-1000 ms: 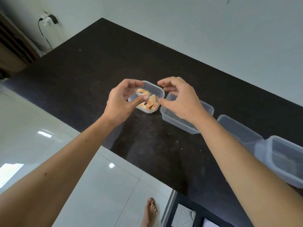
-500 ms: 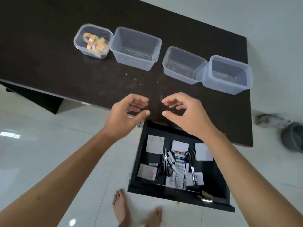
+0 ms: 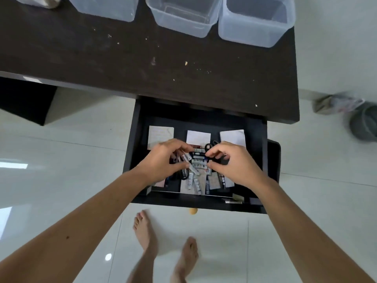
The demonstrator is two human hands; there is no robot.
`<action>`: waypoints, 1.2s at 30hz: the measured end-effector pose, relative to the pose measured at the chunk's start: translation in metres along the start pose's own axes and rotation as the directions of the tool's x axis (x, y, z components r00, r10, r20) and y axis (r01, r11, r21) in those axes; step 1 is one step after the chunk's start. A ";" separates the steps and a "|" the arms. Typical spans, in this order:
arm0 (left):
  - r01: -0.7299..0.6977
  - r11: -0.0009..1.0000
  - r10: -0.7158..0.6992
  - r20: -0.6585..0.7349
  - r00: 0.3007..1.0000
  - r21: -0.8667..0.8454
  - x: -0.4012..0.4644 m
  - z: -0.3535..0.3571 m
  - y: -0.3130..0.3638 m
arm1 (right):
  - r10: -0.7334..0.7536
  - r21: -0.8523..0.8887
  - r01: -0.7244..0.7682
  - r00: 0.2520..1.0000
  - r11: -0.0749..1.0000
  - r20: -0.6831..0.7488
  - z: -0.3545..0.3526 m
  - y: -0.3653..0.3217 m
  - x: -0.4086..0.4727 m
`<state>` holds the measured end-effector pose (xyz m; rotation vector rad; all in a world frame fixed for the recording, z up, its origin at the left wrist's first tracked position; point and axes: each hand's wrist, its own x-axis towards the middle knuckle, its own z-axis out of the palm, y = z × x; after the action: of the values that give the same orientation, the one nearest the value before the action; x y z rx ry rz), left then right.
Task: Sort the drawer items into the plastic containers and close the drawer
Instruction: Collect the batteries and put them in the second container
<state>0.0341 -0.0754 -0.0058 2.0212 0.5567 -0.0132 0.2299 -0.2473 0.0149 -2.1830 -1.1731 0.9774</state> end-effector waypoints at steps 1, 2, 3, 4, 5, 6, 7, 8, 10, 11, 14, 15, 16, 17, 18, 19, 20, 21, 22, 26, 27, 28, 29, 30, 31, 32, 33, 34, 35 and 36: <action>-0.025 0.998 0.024 0.029 0.999 0.050 0.001 0.006 -0.002 | 0.007 -0.007 -0.007 1.000 1.000 0.011 0.003 0.006 -0.001; -0.056 0.993 0.050 0.060 0.997 0.103 0.002 0.011 -0.004 | 0.010 -0.014 -0.010 1.000 1.000 0.023 0.005 0.012 -0.002; -0.084 0.984 0.070 0.091 0.993 0.156 0.003 0.015 -0.005 | 0.010 -0.020 -0.009 0.999 1.000 0.039 0.006 0.016 -0.003; -0.107 0.972 0.084 0.120 0.989 0.207 0.005 0.020 -0.006 | 0.005 -0.027 -0.003 0.999 1.000 0.054 0.007 0.021 -0.004; -0.125 0.961 0.091 0.144 0.985 0.247 0.007 0.024 -0.007 | -0.002 -0.040 0.004 0.998 0.999 0.067 0.009 0.024 -0.004; -0.132 0.952 0.089 0.161 0.983 0.277 0.009 0.027 -0.009 | -0.010 -0.055 0.015 0.997 0.998 0.078 0.010 0.027 -0.004; -0.132 0.946 0.084 0.170 0.982 0.297 0.011 0.029 -0.010 | -0.021 -0.067 0.027 0.996 0.997 0.085 0.011 0.029 -0.003; -0.127 0.943 0.076 0.173 0.982 0.308 0.012 0.031 -0.011 | -0.034 -0.074 0.041 0.995 0.996 0.090 0.012 0.030 -0.002; -0.119 0.939 0.067 0.166 0.984 0.324 0.014 0.033 -0.015 | -0.067 -0.104 0.078 0.992 0.992 0.107 0.014 0.032 -0.001; -0.119 0.937 0.067 0.164 0.984 0.329 0.015 0.035 -0.017 | -0.083 -0.133 0.098 0.990 0.986 0.117 0.016 0.033 0.000; -0.132 0.936 0.081 0.164 0.983 0.325 0.015 0.035 -0.021 | -0.120 -0.238 0.151 0.983 0.959 0.139 0.021 0.034 0.003; -0.142 0.936 0.093 0.162 0.982 0.321 0.014 0.035 -0.022 | -0.133 -0.267 0.167 0.981 0.949 0.141 0.023 0.034 0.003; -0.154 0.935 0.108 0.157 0.982 0.320 0.014 0.035 -0.023 | -0.143 -0.283 0.179 0.979 0.942 0.142 0.024 0.034 0.004; -0.166 0.934 0.124 0.148 0.981 0.317 0.013 0.034 -0.024 | -0.152 -0.289 0.187 0.979 0.939 0.139 0.024 0.035 0.005; -0.174 0.935 0.139 0.132 0.981 0.309 0.013 0.033 -0.025 | -0.169 -0.286 0.198 0.978 0.937 0.125 0.024 0.035 0.005; -0.174 0.942 0.149 0.108 0.983 0.287 0.013 0.032 -0.025 | -0.189 -0.270 0.209 0.977 0.940 0.101 0.024 0.035 0.005; -0.163 0.953 0.150 0.072 0.986 0.255 0.013 0.030 -0.024 | -0.205 -0.236 0.216 0.976 0.948 0.069 0.023 0.035 0.005; -0.140 0.966 0.139 0.023 0.990 0.218 0.013 0.029 -0.022 | -0.207 -0.186 0.209 0.978 0.960 0.031 0.022 0.034 0.005; -0.108 0.978 0.116 -0.033 0.993 0.178 0.012 0.026 -0.021 | -0.195 -0.133 0.192 0.981 0.972 -0.006 0.021 0.033 0.004; 0.077 0.997 -0.078 -0.171 0.982 -0.013 0.014 0.021 -0.016 | -0.064 0.038 0.068 0.993 0.997 -0.097 0.016 0.026 0.001; 0.098 0.994 -0.104 -0.175 0.979 -0.040 0.016 0.021 -0.016 | -0.053 0.076 0.062 0.993 0.995 -0.107 0.016 0.026 0.000; 0.098 0.993 -0.107 -0.178 0.978 -0.061 0.017 0.021 -0.016 | -0.054 0.106 0.066 0.993 0.992 -0.109 0.016 0.026 0.000; 0.078 0.994 -0.091 -0.175 0.980 -0.078 0.018 0.022 -0.016 | -0.058 0.117 0.071 0.993 0.991 -0.107 0.016 0.026 0.001; 0.050 0.994 -0.066 -0.166 0.984 -0.100 0.019 0.022 -0.016 | -0.064 0.116 0.077 0.992 0.990 -0.105 0.017 0.026 0.002; 0.027 0.994 -0.043 -0.150 0.988 -0.109 0.020 0.023 -0.017 | -0.074 0.099 0.084 0.992 0.992 -0.106 0.018 0.026 0.003; 0.009 0.995 -0.023 -0.133 0.991 -0.101 0.022 0.024 -0.017 | -0.086 0.083 0.095 0.991 0.992 -0.107 0.019 0.027 0.004; -0.001 0.997 -0.007 -0.115 0.993 -0.072 0.024 0.024 -0.017 | -0.094 0.067 0.101 0.990 0.993 -0.107 0.020 0.028 0.005; -0.013 0.999 0.008 -0.103 0.995 -0.044 0.027 0.023 -0.017 | -0.092 0.063 0.099 0.990 0.993 -0.104 0.020 0.027 0.006; -0.027 1.000 0.025 -0.093 0.995 -0.015 0.029 0.022 -0.017 | -0.088 0.062 0.094 0.991 0.994 -0.101 0.021 0.026 0.007; -0.044 0.999 0.044 -0.088 0.995 0.009 0.032 0.021 -0.017 | -0.089 0.059 0.095 0.991 0.994 -0.097 0.022 0.025 0.009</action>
<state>0.0605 -0.0748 -0.0381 2.0477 0.5681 0.1014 0.2291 -0.2514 -0.0190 -2.0822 -1.1714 0.8527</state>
